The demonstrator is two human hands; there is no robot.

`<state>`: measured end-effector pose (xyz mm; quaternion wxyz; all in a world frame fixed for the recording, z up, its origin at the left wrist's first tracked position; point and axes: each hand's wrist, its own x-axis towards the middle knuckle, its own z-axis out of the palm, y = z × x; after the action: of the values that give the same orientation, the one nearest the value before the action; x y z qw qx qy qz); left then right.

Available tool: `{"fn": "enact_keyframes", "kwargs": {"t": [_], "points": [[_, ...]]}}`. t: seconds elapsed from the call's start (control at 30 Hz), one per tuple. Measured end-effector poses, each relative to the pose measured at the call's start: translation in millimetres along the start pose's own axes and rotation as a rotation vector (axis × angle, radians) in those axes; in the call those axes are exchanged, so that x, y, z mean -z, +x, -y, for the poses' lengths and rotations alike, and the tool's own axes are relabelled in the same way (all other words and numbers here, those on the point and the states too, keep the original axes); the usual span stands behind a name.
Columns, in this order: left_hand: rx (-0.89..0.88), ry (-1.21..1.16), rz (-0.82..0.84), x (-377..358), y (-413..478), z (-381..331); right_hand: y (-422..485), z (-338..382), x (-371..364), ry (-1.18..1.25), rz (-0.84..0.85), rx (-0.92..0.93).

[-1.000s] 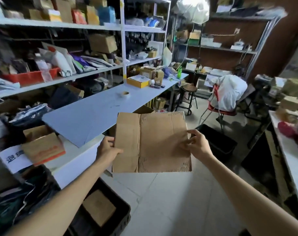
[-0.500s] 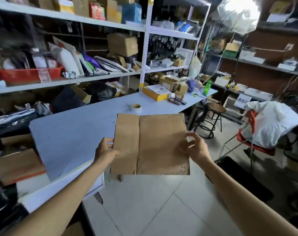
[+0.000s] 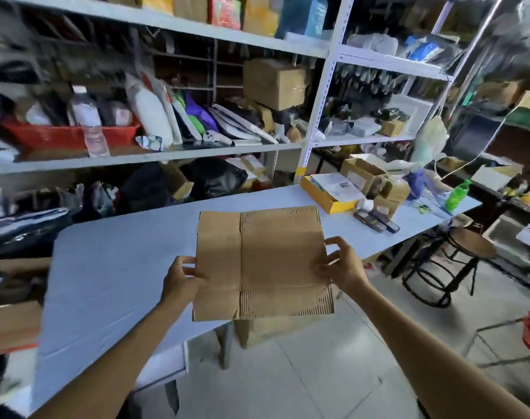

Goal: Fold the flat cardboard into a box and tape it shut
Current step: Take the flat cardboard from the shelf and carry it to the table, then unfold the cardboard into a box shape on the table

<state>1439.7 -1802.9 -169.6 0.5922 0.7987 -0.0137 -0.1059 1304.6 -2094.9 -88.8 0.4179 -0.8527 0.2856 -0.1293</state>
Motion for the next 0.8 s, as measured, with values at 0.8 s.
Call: {"fn": "enact_keyframes", "kwargs": {"t": [0.8], "points": [[0.180,-0.132,-0.381,5.4,248.3,-15.5,361.8,78.9,-168.1,0.104,0.342,0.152]]}}
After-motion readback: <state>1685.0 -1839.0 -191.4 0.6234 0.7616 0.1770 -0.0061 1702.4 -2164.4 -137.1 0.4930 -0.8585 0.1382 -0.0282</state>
